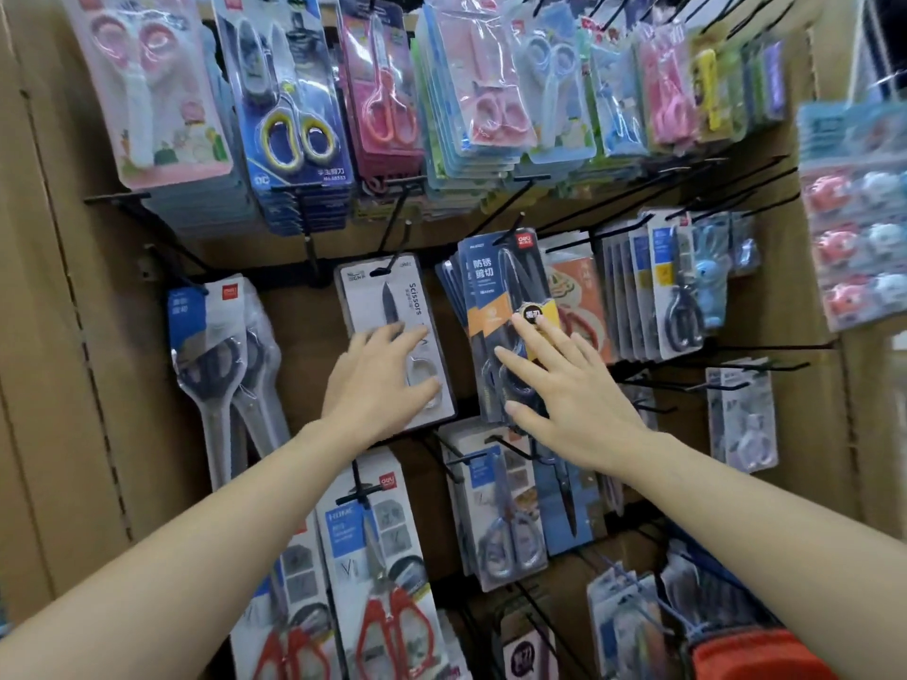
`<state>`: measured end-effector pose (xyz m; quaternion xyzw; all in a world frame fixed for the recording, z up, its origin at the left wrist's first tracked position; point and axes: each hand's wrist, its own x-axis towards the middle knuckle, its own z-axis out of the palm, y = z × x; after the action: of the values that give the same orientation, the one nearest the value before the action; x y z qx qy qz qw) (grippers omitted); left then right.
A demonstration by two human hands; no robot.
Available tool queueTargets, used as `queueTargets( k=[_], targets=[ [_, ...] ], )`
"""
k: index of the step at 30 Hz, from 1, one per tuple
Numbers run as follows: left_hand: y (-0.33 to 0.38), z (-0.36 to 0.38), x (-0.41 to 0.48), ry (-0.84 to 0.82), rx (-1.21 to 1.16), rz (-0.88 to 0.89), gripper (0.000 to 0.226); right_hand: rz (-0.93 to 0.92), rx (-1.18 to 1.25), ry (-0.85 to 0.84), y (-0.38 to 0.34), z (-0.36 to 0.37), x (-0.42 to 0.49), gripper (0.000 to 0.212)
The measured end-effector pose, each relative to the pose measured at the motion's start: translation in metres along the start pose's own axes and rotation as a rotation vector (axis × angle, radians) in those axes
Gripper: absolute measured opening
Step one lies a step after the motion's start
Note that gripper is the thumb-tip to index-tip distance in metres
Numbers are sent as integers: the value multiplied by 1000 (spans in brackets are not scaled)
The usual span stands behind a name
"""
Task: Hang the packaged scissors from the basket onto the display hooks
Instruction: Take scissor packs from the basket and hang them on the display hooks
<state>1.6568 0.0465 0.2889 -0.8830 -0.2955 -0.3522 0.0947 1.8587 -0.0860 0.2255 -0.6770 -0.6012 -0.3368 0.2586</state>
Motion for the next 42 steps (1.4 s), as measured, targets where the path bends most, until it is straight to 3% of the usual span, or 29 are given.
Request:
queueTargets(
  k=[4,7,9,12,16,18,22,27,33,37,42],
  targets=[
    [44,-6,-42,85,-158,160,42,43,144,181,10,-11,-45,57],
    [81,1,-74,14,-244,253,24,72,193,328,24,-16,-97,28],
    [105,17,-93,-74,-251,321,30,127,254,298,33,-21,-138,14],
    [137,54,-123,-218,-232,412,34,286,332,109,52,-25,-201,11],
    [173,116,-172,-391,-300,452,23,439,392,-333,84,-30,-280,9],
    [188,149,-202,-501,-322,442,31,471,334,-584,99,-28,-318,9],
    [211,211,-263,-732,-305,424,67,527,224,-1017,117,-16,-383,23],
    [219,248,-304,-724,-199,406,80,600,169,-1310,121,3,-427,37],
    [217,263,-315,-658,-214,401,67,1025,188,-1333,132,67,-478,68],
    [217,264,-313,-658,-266,354,57,1061,97,-1284,140,102,-501,111],
    [216,265,-314,-673,-311,323,55,1035,37,-1263,118,114,-507,109]
  ],
)
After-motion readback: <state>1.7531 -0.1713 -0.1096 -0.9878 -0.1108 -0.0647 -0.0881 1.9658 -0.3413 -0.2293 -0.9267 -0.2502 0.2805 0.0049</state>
